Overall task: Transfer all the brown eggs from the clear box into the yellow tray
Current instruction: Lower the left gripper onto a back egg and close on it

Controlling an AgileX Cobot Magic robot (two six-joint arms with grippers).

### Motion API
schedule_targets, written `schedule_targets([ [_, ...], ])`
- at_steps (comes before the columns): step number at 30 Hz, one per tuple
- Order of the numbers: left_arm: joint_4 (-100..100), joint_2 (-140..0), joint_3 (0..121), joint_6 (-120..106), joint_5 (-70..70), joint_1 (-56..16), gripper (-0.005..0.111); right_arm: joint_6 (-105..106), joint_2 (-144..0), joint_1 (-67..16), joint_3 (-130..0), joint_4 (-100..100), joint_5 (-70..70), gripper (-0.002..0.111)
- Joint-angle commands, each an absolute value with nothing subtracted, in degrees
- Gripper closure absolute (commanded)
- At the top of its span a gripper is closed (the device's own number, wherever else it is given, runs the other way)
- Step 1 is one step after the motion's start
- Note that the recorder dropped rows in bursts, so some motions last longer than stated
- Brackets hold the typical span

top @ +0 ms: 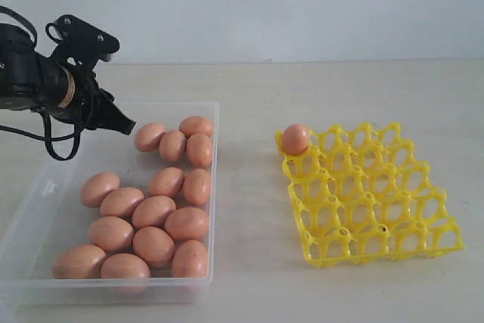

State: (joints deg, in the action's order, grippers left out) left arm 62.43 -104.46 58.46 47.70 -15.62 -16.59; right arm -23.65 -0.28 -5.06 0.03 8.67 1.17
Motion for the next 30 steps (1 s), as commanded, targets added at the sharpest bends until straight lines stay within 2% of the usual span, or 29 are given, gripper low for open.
schedule_targets([
  [1, 42.7, -104.6, 59.3, 26.3, -21.2, -16.6, 0.077, -23.4, 0.0, -5.2, 0.0, 8.4, 1.5, 0.108],
  [8, 2.8, -104.6, 66.0, -9.5, -28.6, -16.6, 0.077, -23.4, 0.0, -5.2, 0.0, 8.4, 1.5, 0.108],
  [11, -6.1, -104.7, 70.7, -16.9, -32.7, -16.5, 0.077, -23.4, 0.0, -5.2, 0.0, 8.4, 1.5, 0.108],
  [17, -8.2, -106.9, 76.8, -19.1, -35.2, -16.5, 0.075, -23.4, 0.0, -5.2, 0.0, 8.4, 1.5, 0.108],
  [21, -8.2, -111.5, 79.3, -21.5, -37.3, -16.5, 0.055, -23.4, 0.0, -5.2, 0.0, 8.4, 1.5, 0.108],
  [24, -8.2, -115.2, 81.0, -19.6, -36.6, -16.5, 0.045, -23.4, 0.0, -5.2, 0.0, 8.4, 1.5, 0.108],
  [30, -8.3, -119.5, 83.7, -19.3, -34.7, -16.5, 0.048, -23.4, 0.0, -5.2, 0.0, 8.4, 1.5, 0.108],
])
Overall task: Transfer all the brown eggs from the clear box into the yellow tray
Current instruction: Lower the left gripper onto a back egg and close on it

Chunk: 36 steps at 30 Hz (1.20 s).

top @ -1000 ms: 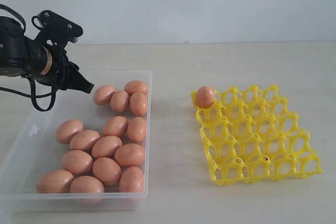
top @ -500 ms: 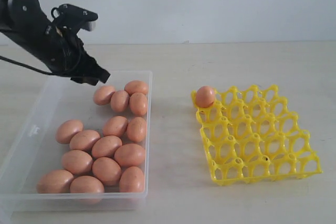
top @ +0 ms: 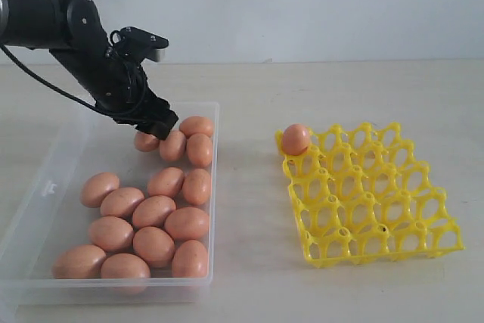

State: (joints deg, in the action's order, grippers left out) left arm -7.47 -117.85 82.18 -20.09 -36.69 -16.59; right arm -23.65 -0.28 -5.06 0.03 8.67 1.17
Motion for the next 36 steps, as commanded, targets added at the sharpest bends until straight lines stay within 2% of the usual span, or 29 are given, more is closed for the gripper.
schedule_targets([
  [1, -8.2, -119.7, 83.7, -19.3, -33.8, -16.5, 0.049, -23.4, 0.0, -5.2, 0.0, 8.4, 1.5, 0.108],
  [16, -6.6, -124.5, 83.7, -18.1, -31.7, -16.5, 0.049, -23.4, 0.0, -5.2, 0.0, 8.4, 1.5, 0.108],
  [22, -6.6, -124.5, 83.7, -16.9, -30.4, -16.5, 0.055, -23.4, 0.0, -5.2, 0.0, 8.4, 1.5, 0.108],
  [33, -6.8, -124.5, 83.7, -15.0, -29.0, -16.5, 0.056, -23.4, 0.0, -5.2, 0.0, 8.4, 1.5, 0.108],
  [35, -6.9, -124.5, 83.7, -14.6, -29.4, -16.5, 0.062, -23.4, 0.0, -5.2, 0.0, 8.4, 1.5, 0.108],
  [36, -6.9, -124.5, 83.7, -14.6, -29.8, -16.5, 0.071, -23.4, 0.0, -5.2, 0.0, 8.4, 1.5, 0.108],
])
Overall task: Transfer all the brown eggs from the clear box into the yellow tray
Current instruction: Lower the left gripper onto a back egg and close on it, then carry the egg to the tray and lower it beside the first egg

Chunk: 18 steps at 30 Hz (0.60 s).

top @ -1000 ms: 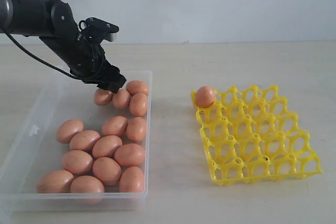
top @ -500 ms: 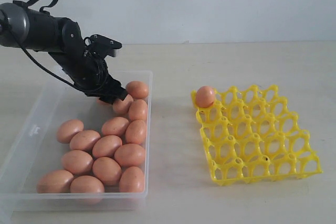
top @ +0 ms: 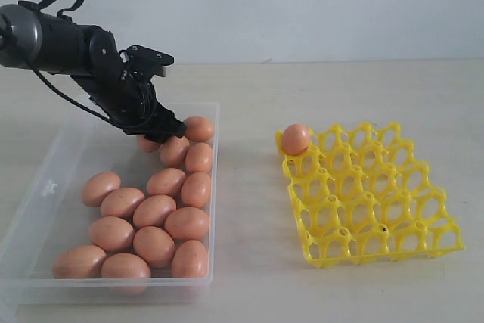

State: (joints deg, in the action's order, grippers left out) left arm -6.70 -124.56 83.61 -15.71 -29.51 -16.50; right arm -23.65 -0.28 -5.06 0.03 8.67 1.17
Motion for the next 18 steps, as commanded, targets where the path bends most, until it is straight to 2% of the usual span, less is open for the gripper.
schedule_targets([
  [1, -6.9, -124.5, 83.7, -14.6, -30.3, -16.5, 0.083, -23.4, 0.0, -5.2, 0.0, 8.4, 1.5, 0.108],
  [3, -6.7, -124.5, 83.7, -14.8, -30.8, -16.5, 0.102, -23.4, 0.0, -5.2, 0.0, 8.4, 1.5, 0.108],
  [18, -8.2, -115.7, 83.6, -15.3, -28.4, -16.9, 0.103, -23.4, 0.0, -5.2, 0.0, 8.4, 1.5, 0.108],
])
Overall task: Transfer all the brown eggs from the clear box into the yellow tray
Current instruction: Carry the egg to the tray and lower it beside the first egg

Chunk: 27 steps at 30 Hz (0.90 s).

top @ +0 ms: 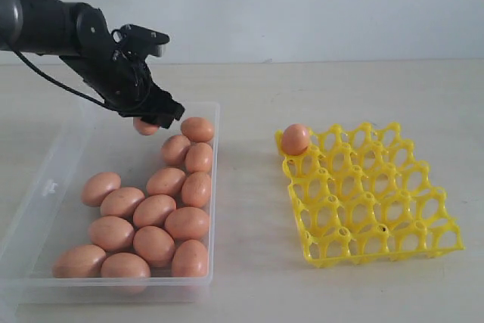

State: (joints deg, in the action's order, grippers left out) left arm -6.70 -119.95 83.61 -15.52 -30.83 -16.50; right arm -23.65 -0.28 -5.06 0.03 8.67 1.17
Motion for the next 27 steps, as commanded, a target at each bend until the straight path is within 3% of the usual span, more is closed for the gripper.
schedule_targets([
  [1, -9.0, -114.8, 83.5, -15.8, -27.5, -17.3, 0.103, -23.4, 0.0, -5.2, 0.0, 8.4, 1.5, 0.108],
  [5, -14.8, -112.2, 82.4, -21.7, -20.4, -20.3, 0.103, -23.4, 0.0, -5.2, 0.0, 8.4, 1.5, 0.108],
  [10, -29.4, -113.3, 81.7, -40.5, -5.1, -31.7, 0.103, -23.4, 0.0, -5.2, 0.0, 8.4, 1.5, 0.108],
  [16, -30.0, -118.5, 81.7, -38.5, 8.9, -39.8, 0.103, -23.4, 0.0, -5.2, 0.0, 8.4, 1.5, 0.108],
  [18, -24.0, -120.8, 81.7, -30.8, 14.4, -41.2, 0.103, -23.4, 0.0, -5.2, 0.0, 8.4, 1.5, 0.108],
  [23, 23.0, -125.6, 82.2, 17.5, 32.5, -40.5, 0.103, -23.4, 0.0, -5.2, 0.0, 8.4, 1.5, 0.108],
  [27, 34.9, -128.5, 84.1, 31.4, 37.8, -37.7, 0.103, -23.4, 0.0, -5.2, 0.0, 8.4, 1.5, 0.108],
])
